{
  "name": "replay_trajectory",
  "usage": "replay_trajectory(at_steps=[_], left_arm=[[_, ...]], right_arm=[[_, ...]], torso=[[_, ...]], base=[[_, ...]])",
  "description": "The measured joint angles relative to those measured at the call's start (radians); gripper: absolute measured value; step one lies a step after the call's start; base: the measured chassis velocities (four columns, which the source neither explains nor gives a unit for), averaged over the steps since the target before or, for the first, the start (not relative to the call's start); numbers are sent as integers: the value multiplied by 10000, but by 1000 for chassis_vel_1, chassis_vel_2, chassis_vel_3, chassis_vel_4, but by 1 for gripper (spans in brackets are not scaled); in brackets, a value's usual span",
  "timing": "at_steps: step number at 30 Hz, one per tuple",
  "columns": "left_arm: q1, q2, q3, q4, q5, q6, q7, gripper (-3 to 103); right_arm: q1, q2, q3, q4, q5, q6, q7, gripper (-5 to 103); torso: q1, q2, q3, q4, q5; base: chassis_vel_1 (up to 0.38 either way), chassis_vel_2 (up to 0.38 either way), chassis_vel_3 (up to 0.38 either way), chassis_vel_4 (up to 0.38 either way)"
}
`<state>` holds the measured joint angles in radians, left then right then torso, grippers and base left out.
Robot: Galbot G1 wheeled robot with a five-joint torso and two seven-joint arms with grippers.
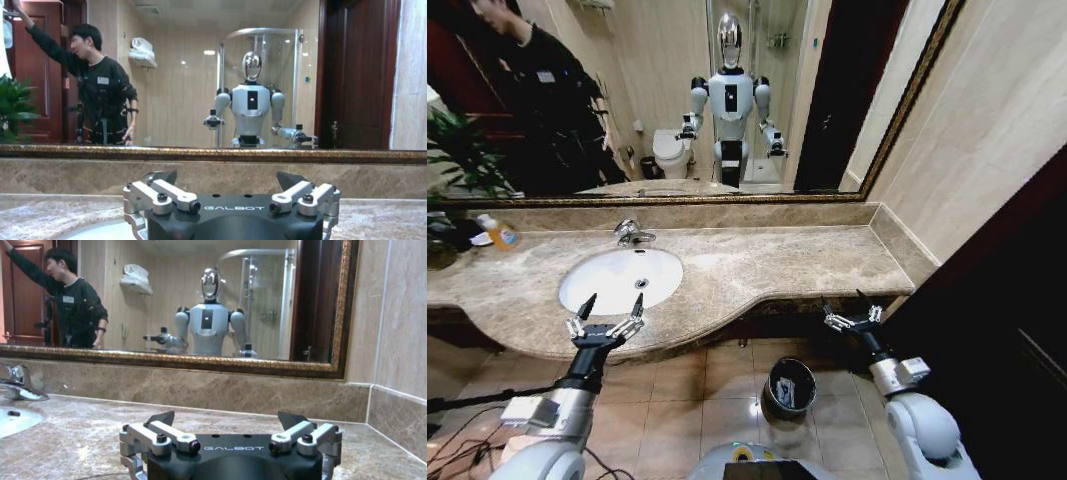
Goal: Pick up the trash from the sink and place it in the trash bin.
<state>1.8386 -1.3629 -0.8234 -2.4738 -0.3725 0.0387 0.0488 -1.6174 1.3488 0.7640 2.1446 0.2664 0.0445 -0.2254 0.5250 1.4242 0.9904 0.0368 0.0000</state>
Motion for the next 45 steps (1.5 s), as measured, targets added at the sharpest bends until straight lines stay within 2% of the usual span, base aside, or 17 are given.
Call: replay_trajectory(at_steps=[45], left_arm=[[0,0,0,0,0,0,0,100]], right_arm=[[0,0,0,1,7,0,-1,100]], torso=[[0,0,0,0,0]], base=[[0,0,0,0]])
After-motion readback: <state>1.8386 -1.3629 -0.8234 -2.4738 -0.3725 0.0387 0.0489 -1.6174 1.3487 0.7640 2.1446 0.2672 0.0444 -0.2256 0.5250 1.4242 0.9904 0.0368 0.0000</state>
